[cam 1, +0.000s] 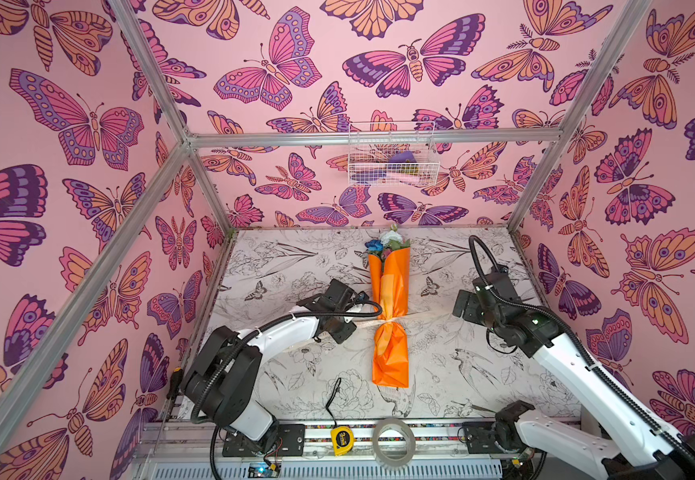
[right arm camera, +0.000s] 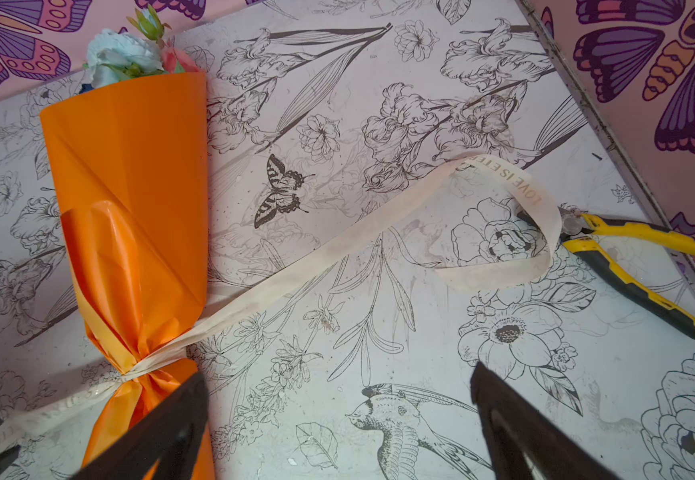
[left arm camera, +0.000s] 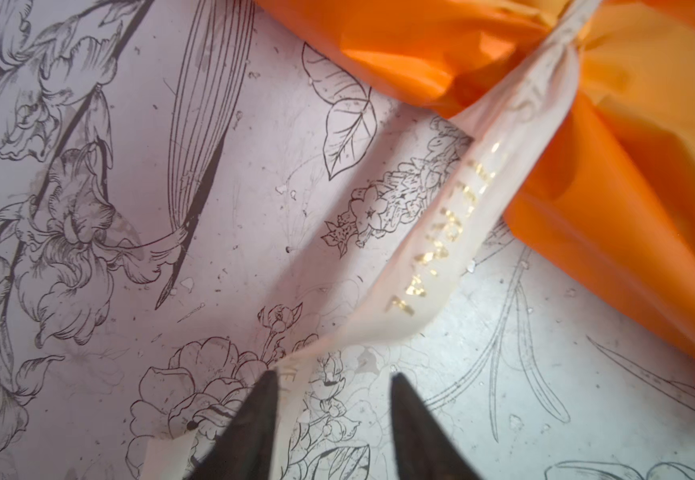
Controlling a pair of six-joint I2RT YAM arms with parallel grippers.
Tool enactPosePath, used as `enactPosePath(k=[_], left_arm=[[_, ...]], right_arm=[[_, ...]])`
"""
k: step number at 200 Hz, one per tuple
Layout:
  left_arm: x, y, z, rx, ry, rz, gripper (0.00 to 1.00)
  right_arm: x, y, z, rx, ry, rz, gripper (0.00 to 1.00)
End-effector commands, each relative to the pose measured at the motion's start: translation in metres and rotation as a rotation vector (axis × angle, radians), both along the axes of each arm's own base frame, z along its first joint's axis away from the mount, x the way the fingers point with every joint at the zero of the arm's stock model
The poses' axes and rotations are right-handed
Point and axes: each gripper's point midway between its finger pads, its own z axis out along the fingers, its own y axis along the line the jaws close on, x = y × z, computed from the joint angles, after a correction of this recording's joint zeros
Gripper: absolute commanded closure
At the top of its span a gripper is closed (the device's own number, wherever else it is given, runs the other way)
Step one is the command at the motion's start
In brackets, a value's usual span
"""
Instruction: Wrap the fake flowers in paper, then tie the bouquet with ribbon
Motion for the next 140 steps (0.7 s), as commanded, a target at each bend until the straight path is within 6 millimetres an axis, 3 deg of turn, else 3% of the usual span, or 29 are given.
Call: enactPosePath(k=[1,23,60,95,140], left_arm=[[-0.006,-0.002,-0.007,-0.002,0.02,-0.042,0.42],[-0.006,-0.01,-0.012,-0.008,0.041,-0.07,0.42],[0.002,-0.005,-0.027,0.068,0.05,-0.076,0.4],[-0.005,-0.008,-0.034,0.064,0.078,-0.121,0.4],[0.002,-0.011,-0.04,0.069,0.092,-0.139,0.46]], right_arm=[[0.001,0.001,-0.002,0.006,-0.001,0.002,0.01],[0.002,0.002,-0.001,0.013,-0.002,0.004,0.01],[0.0,0.001,-0.002,0.015,0.0,0.003,0.01],[0.001,0.002,-0.005,0.013,0.01,0.003,0.01],[0.004,0.004,-0.009,0.017,0.018,0.005,0.01]])
